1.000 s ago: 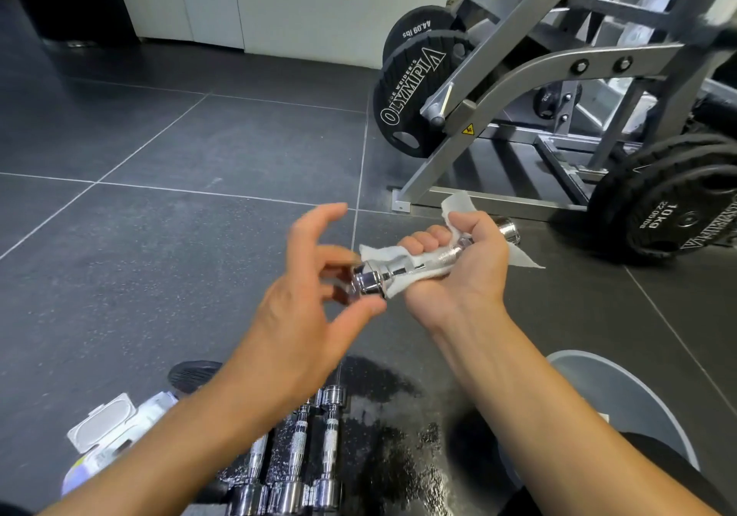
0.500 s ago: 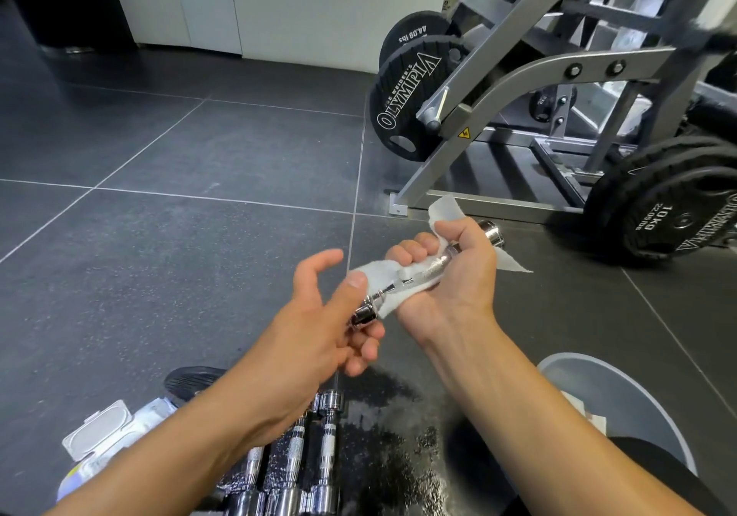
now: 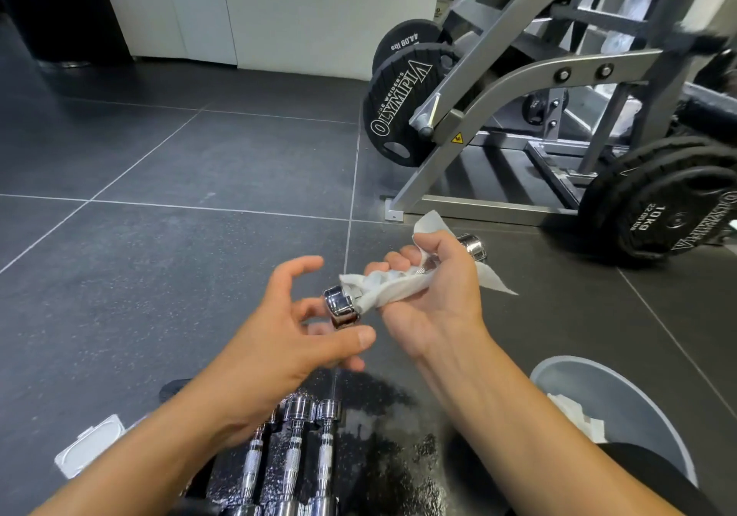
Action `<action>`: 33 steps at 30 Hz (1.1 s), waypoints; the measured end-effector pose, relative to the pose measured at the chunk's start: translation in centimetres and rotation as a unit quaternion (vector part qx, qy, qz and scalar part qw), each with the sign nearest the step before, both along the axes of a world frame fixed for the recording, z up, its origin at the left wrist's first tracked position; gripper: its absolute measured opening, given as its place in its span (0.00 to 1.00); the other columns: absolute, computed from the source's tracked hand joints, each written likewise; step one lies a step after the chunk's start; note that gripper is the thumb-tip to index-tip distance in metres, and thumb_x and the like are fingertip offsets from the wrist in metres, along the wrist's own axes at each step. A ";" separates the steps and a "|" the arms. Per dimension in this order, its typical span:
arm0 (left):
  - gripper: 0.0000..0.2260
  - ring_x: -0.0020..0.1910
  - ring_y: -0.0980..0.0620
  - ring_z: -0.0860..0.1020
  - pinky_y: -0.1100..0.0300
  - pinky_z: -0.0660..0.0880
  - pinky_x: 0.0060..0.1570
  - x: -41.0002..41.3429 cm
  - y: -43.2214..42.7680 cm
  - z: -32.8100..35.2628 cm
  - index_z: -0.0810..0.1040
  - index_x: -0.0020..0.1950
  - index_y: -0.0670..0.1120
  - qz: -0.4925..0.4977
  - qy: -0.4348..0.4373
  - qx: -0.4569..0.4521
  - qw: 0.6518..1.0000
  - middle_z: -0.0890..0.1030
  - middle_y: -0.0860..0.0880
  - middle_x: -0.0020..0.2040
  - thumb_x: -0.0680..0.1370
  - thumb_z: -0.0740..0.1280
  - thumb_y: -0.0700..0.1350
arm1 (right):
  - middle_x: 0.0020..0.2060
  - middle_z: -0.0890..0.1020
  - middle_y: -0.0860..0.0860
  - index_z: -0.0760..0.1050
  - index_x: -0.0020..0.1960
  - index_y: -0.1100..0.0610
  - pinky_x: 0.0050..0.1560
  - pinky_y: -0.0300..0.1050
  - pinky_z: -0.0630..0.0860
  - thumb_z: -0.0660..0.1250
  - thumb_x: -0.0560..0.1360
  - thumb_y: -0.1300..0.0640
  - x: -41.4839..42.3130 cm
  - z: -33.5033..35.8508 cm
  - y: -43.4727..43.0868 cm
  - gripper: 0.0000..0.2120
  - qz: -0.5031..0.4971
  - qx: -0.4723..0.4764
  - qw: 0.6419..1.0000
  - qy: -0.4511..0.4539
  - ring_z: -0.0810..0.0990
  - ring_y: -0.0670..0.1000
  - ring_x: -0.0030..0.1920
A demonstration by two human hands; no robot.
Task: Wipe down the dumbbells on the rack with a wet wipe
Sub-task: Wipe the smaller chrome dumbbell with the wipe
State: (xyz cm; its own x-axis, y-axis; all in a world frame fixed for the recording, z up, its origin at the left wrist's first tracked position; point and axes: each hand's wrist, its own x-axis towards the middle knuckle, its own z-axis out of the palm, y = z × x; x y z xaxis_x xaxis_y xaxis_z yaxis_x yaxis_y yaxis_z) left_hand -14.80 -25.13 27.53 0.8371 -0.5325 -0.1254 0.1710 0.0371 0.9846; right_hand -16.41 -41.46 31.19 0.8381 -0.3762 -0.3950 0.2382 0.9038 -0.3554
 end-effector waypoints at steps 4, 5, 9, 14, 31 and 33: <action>0.25 0.35 0.40 0.80 0.52 0.79 0.29 -0.7 -0.5 1.6 0.74 0.68 0.42 -0.053 0.173 -0.087 0.980 0.83 0.32 0.46 0.76 0.74 0.53 | 0.28 0.65 0.49 0.64 0.37 0.54 0.36 0.43 0.64 0.61 0.75 0.62 -0.2 0.5 -0.8 0.11 0.002 0.014 1.000 -0.015 0.63 0.48 0.28; 0.23 0.33 0.41 0.79 0.53 0.78 0.27 -0.6 -0.6 1.4 0.74 0.67 0.39 -0.043 0.187 -0.092 0.977 0.82 0.32 0.44 0.78 0.69 0.53 | 0.28 0.65 0.49 0.64 0.36 0.54 0.36 0.43 0.64 0.61 0.76 0.62 -0.2 0.5 -0.8 0.11 0.003 0.014 1.000 -0.013 0.63 0.48 0.27; 0.22 0.33 0.44 0.77 0.56 0.74 0.26 -0.5 -0.7 1.2 0.73 0.70 0.38 -0.028 0.190 -0.103 0.976 0.82 0.32 0.44 0.80 0.67 0.47 | 0.28 0.64 0.49 0.64 0.34 0.54 0.34 0.42 0.64 0.62 0.75 0.61 -0.3 0.0 -0.8 0.12 0.007 0.025 1.000 -0.007 0.61 0.48 0.28; 0.22 0.32 0.45 0.78 0.47 0.76 0.33 -0.4 -1.2 0.3 0.64 0.72 0.59 0.015 -0.029 0.008 0.999 0.84 0.38 0.41 0.81 0.69 0.49 | 0.27 0.64 0.49 0.65 0.30 0.55 0.35 0.42 0.64 0.63 0.74 0.61 -0.5 0.3 -0.8 0.14 0.014 0.021 1.000 -0.005 0.62 0.49 0.27; 0.40 0.49 0.57 0.85 0.59 0.81 0.55 -0.1 1.0 -0.5 0.57 0.71 0.71 0.042 -0.330 0.145 0.932 0.85 0.63 0.51 0.68 0.79 0.60 | 0.31 0.66 0.51 0.66 0.35 0.56 0.43 0.45 0.68 0.66 0.72 0.57 -1.1 -0.8 1.3 0.11 0.089 -0.032 0.995 -0.043 0.65 0.51 0.33; 0.32 0.42 0.47 0.86 0.45 0.83 0.52 -0.3 0.5 -0.4 0.62 0.68 0.69 0.023 -0.242 0.081 0.967 0.86 0.50 0.46 0.70 0.76 0.64 | 0.30 0.65 0.49 0.65 0.35 0.55 0.41 0.47 0.66 0.67 0.70 0.55 -1.2 -1.0 1.6 0.12 0.127 -0.036 0.990 -0.058 0.64 0.50 0.34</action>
State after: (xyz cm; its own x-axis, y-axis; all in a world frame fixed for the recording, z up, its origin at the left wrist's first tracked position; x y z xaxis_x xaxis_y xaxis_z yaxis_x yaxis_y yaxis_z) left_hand -15.09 -24.63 27.11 0.8410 -0.4992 0.2087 -0.3093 -0.1271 0.9424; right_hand -17.61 -39.90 30.20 0.9469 -0.1722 -0.2714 0.0501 0.9131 -0.4046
